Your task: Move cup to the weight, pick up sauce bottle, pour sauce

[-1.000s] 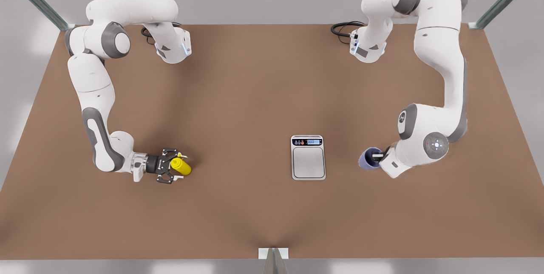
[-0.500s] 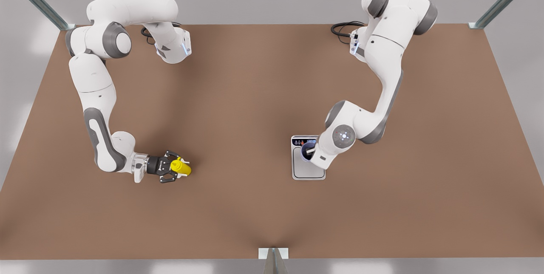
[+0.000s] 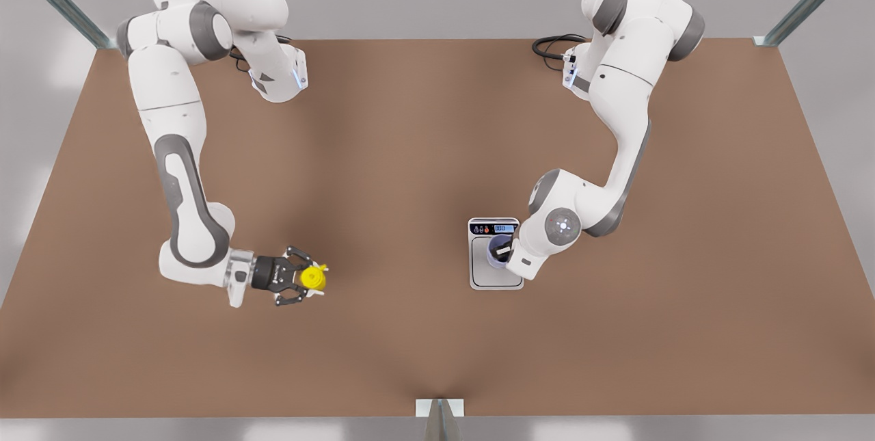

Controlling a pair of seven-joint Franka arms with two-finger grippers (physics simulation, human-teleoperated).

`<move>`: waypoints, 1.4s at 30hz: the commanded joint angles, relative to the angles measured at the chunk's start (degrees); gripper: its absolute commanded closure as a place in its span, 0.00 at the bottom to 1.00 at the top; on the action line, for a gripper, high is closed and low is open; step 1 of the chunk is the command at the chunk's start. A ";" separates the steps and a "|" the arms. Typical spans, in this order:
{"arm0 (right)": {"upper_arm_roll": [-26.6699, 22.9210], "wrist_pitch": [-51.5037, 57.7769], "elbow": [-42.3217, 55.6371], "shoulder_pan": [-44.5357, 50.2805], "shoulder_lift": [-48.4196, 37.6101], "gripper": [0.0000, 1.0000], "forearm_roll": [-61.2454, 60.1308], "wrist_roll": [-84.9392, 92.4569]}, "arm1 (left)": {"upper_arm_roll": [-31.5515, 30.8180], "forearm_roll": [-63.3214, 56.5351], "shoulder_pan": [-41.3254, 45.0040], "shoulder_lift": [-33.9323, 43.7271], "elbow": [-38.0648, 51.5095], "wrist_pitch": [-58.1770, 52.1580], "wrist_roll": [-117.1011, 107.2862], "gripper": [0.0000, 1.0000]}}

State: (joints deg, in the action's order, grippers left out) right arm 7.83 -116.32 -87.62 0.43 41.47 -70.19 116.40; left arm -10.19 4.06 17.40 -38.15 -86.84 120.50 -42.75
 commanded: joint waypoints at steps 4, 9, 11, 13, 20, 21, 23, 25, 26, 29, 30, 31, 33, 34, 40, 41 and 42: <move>-12.32 -2.68 6.67 15.91 0.28 0.53 0.85 -8.47 | 0.35 -0.54 -0.88 1.50 0.00 -0.44 0.22 0.00; -12.40 -8.92 13.36 23.20 1.77 0.53 12.54 -26.22 | 4.65 2.96 -2.28 10.27 0.00 -11.05 0.30 0.00; -12.40 -9.36 18.19 24.96 4.06 0.53 18.42 -33.61 | 6.15 5.35 -10.27 17.84 0.09 -21.26 7.24 0.00; -12.40 -10.59 19.68 27.16 4.50 0.53 21.23 -38.97 | 13.88 5.52 -11.69 19.87 2.20 -27.33 21.39 0.00; -11.79 -7.87 19.68 29.80 3.18 0.53 22.20 -43.54 | 15.03 -5.20 -11.69 31.82 -2.28 -30.85 27.81 0.00; -11.88 -7.78 19.68 30.76 3.00 0.53 23.17 -45.12 | 15.03 -5.20 -11.69 30.86 -2.11 -31.11 27.81 0.00; -12.23 -7.78 19.77 32.61 3.00 0.53 25.19 -48.37 | 15.03 -5.20 -12.04 30.06 -2.11 -31.11 27.90 0.00; -12.32 -6.64 22.32 34.28 3.00 0.53 28.00 -53.56 | 15.03 -5.20 -12.13 29.97 -2.11 -32.43 27.81 0.00; -12.32 -6.64 22.32 35.51 3.00 0.53 28.88 -54.35 | 15.03 -5.20 -12.22 29.62 -2.11 -32.43 27.81 0.00; -12.58 -6.81 22.32 38.50 3.00 0.53 30.03 -56.02 | 15.03 -5.20 -12.30 29.36 -2.11 -32.43 27.81 0.00; -12.58 -7.16 22.32 38.94 3.00 0.53 30.03 -56.20 | 15.12 -5.20 -12.39 29.36 -2.11 -32.43 27.81 0.00; -12.67 -7.16 22.41 39.29 3.00 0.53 30.81 -57.34 | 15.12 -5.20 -12.39 29.27 -2.11 -32.43 27.81 0.00; -13.02 -7.25 23.02 39.56 3.00 0.53 31.87 -58.65 | 15.12 -5.11 -12.39 29.18 -2.11 -32.52 27.81 0.00; -14.24 -7.25 23.20 41.05 3.00 0.53 32.66 -60.24 | 15.12 -5.20 -12.39 29.18 -2.11 -32.52 27.81 0.00; -15.30 -6.64 23.20 42.54 3.44 0.53 38.29 -65.34 | 15.20 -5.11 -12.39 29.10 -2.11 -32.70 27.72 0.00; -15.30 -6.46 23.20 42.63 3.44 0.53 40.39 -67.18 | 15.20 -5.11 -12.39 28.83 -2.11 -32.70 27.72 0.00; -15.22 -6.20 23.20 42.72 3.44 0.53 41.36 -67.80 | 15.20 -5.11 -12.39 28.83 -2.11 -32.70 27.72 0.00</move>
State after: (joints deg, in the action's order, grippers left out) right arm -7.40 -122.32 -64.42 43.26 45.07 -28.61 48.31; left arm 5.01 -1.05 5.02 -9.32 -88.95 87.80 -15.03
